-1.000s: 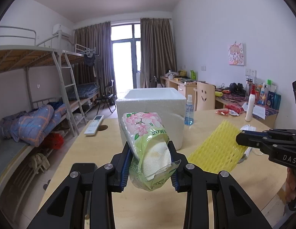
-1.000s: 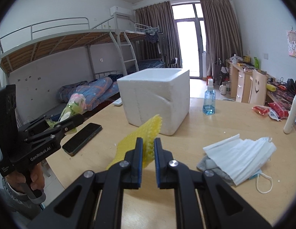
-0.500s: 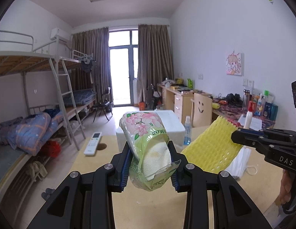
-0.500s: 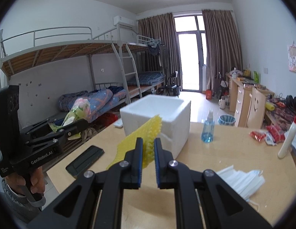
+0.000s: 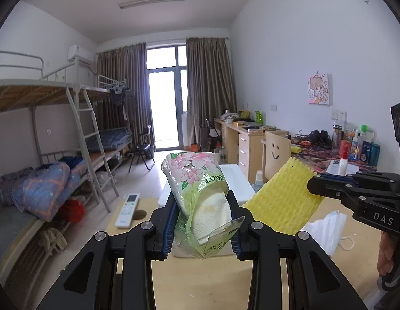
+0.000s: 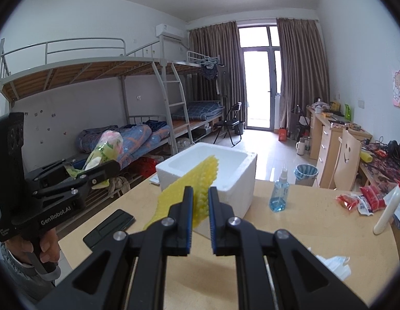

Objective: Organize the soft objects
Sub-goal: 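Carry the tissue pack and yellow sleeve over the white foam box with both tools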

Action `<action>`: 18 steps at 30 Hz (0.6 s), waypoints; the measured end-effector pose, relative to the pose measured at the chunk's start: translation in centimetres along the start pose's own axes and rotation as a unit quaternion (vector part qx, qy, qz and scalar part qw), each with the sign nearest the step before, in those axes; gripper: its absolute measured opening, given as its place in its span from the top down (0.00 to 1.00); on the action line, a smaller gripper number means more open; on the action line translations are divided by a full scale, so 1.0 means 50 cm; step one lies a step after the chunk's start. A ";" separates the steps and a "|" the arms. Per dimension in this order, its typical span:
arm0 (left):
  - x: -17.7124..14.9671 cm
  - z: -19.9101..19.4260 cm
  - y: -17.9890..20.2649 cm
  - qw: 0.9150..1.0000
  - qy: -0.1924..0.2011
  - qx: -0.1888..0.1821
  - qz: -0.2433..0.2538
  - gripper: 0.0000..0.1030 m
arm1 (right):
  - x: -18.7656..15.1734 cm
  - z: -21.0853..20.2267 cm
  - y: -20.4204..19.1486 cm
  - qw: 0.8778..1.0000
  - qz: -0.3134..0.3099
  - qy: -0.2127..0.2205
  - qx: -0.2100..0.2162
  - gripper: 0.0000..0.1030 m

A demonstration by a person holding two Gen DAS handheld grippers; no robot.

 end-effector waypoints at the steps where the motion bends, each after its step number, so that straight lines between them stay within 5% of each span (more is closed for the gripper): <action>1: 0.006 0.005 0.001 1.000 0.002 -0.001 0.001 0.64 | 0.005 0.004 0.003 1.000 -0.001 0.000 -0.001 0.86; 18: 0.066 0.151 0.008 1.000 -0.015 -0.002 0.014 0.64 | 0.096 0.077 0.079 0.999 0.001 0.003 -0.036 0.86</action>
Point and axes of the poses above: each gripper's, at about its wrist camera, not at the fingertips, and z roughly the way its jaws point, y to its right, x to its top, the point moved 8 cm from there along z, roughly the way its jaws point, and after that the axes turned 14 degrees about x, right-handed, at the moved point
